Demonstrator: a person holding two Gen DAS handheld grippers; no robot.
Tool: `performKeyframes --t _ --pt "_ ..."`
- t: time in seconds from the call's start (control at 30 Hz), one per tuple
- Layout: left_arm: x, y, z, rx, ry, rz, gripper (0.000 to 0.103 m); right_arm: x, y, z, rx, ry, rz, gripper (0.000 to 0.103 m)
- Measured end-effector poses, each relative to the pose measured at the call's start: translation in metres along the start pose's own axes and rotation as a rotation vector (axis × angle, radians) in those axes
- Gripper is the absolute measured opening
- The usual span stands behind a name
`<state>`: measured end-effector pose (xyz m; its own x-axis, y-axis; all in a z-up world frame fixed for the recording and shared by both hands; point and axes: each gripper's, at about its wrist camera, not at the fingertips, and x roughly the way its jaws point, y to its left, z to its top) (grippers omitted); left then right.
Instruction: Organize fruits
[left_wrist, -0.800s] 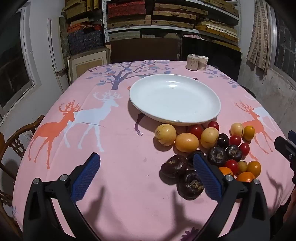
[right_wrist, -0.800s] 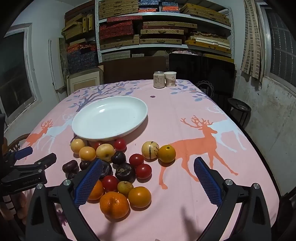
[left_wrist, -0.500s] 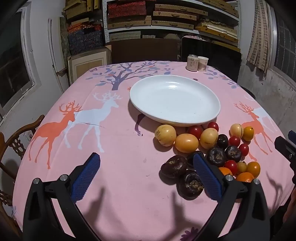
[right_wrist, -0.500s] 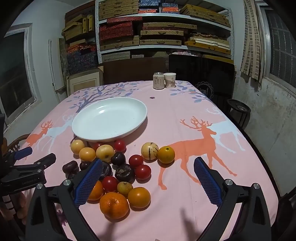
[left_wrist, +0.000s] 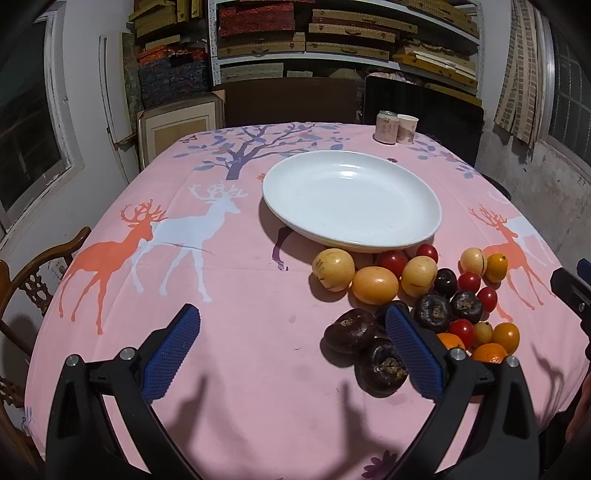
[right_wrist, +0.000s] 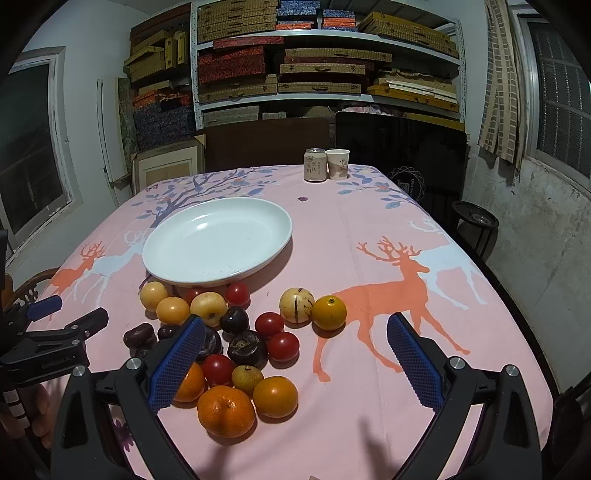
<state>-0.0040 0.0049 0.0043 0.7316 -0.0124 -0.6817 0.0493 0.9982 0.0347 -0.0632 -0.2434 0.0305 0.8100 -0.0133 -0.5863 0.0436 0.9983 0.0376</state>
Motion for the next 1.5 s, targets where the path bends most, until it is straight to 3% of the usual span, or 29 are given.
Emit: performKeyframes --t 1.5 --pt "-0.0027 -0.0008 -0.0044 0.007 0.005 -0.001 0.099 -0.0069 0.0047 -0.0033 -0.032 -0.033 -0.019 0.099"
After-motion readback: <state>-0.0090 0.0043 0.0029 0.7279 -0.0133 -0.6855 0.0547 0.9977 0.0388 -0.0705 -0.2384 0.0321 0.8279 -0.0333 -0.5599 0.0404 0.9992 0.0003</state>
